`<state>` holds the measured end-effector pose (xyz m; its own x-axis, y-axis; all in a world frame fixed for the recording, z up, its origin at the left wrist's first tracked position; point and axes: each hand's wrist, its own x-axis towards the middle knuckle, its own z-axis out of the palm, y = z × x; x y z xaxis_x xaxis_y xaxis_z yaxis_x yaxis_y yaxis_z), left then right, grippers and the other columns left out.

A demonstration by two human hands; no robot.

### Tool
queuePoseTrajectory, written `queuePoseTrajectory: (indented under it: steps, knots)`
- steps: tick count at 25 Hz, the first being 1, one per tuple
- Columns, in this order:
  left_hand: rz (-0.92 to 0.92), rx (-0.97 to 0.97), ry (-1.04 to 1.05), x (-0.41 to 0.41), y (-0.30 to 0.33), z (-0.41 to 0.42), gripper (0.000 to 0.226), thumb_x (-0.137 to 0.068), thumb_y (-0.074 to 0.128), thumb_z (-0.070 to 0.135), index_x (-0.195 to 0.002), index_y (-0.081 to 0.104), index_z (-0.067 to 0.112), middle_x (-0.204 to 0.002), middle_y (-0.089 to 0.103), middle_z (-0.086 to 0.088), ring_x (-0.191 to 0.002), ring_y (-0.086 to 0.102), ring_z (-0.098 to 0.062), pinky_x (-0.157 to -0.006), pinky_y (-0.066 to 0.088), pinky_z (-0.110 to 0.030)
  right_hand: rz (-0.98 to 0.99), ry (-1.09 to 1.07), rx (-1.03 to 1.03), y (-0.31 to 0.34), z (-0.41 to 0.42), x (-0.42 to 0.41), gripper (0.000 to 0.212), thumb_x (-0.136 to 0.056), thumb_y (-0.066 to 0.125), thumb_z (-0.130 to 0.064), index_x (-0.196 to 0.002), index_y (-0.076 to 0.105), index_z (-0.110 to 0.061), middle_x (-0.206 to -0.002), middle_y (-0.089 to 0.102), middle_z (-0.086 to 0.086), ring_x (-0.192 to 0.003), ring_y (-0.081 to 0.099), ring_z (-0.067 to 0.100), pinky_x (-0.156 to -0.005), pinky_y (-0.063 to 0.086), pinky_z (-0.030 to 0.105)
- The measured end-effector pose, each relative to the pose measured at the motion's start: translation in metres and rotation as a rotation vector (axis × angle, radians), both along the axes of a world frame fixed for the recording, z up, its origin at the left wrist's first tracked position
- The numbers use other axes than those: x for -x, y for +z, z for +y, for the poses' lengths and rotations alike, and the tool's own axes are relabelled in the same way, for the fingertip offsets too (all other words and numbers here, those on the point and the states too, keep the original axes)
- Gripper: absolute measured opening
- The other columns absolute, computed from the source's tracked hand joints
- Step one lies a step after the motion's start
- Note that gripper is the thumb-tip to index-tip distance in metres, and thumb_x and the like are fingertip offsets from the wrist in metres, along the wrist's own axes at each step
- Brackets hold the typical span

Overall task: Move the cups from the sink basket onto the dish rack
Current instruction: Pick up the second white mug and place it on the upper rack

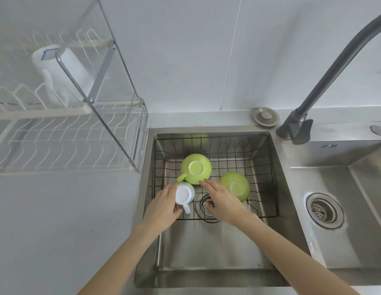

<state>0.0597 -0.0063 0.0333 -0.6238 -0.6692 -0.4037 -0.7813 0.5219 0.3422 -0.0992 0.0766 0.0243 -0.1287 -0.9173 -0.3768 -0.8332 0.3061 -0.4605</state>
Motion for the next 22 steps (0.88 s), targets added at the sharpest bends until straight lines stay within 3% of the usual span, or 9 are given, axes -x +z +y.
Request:
queuePoseTrajectory:
  steps: [4,9,16,22]
  knots:
    - [-0.030,-0.101,0.083,0.006,-0.029,-0.011,0.070,-0.084,0.056,0.023,-0.141,0.016,0.018,-0.150,0.024,0.001,-0.129,0.037,-0.025,-0.093,0.043,-0.040,-0.084,-0.046,-0.056,-0.032,-0.017,0.000,0.069,-0.087,0.047,-0.007,-0.146,0.015,-0.021,-0.156,0.018,0.000,-0.142,0.023,0.021,-0.109,0.032,0.034]
    - [-0.090,-0.152,0.131,0.014,-0.057,-0.020,0.072,-0.086,0.054,0.021,-0.142,0.010,0.017,-0.150,0.023,-0.001,-0.129,0.036,-0.024,-0.091,0.044,-0.039,-0.156,-0.076,-0.108,-0.070,-0.037,0.000,0.067,-0.086,0.046,-0.006,-0.146,0.019,-0.020,-0.154,0.023,0.000,-0.136,0.033,0.025,-0.100,0.041,0.036]
    - [-0.062,-0.100,0.208,0.020,-0.080,-0.019,0.066,-0.084,0.057,0.018,-0.138,0.018,0.019,-0.138,0.038,-0.004,-0.112,0.053,-0.027,-0.070,0.044,-0.036,-0.226,-0.103,-0.090,-0.103,-0.054,-0.010,0.063,-0.084,0.050,-0.004,-0.142,0.028,-0.014,-0.146,0.034,0.007,-0.122,0.046,0.034,-0.086,0.051,0.046]
    - [-0.104,-0.060,0.227,0.027,-0.081,-0.020,0.061,-0.087,0.054,0.024,-0.137,0.020,0.018,-0.137,0.037,-0.005,-0.103,0.058,-0.030,-0.064,0.041,-0.034,-0.267,-0.130,-0.080,-0.104,-0.056,-0.012,0.066,-0.083,0.058,-0.010,-0.142,0.028,-0.015,-0.143,0.034,0.009,-0.125,0.042,0.030,-0.093,0.048,0.046]
